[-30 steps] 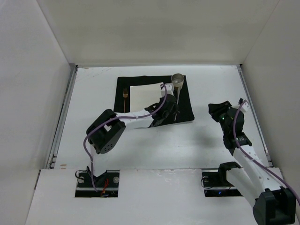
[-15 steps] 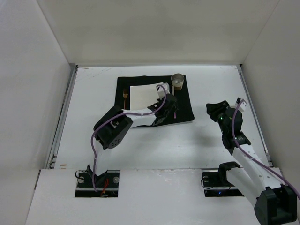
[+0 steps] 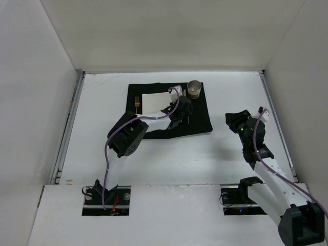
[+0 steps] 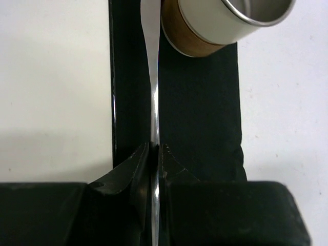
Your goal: Set the dinner table for one person
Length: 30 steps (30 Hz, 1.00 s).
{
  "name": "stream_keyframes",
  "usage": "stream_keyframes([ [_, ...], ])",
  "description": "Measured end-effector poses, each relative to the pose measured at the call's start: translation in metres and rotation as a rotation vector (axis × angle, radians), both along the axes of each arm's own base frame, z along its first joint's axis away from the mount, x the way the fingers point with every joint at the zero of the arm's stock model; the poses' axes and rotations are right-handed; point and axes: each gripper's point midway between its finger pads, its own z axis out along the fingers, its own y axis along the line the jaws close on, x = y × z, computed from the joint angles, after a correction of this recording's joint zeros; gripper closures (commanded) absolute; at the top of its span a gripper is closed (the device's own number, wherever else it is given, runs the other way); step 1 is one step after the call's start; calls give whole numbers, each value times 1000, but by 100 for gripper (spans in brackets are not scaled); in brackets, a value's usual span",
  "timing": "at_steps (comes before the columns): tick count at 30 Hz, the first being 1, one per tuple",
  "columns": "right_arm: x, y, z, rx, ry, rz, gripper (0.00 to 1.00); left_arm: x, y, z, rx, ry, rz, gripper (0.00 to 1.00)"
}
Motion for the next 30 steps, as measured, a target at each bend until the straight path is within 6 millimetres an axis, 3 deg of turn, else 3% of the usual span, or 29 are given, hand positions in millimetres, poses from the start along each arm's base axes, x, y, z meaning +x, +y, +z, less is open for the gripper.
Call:
stream_keyframes([
  [14,1,2,2,2,-10,5,60,12,-8,-12,24,16,-31,95],
  [26,1,2,4,5,-21,8,57,12,-13,-7,26,-10,-45,57],
  [30,1,2,4,4,-21,8,56,-3,-14,4,57,-42,-93,42],
])
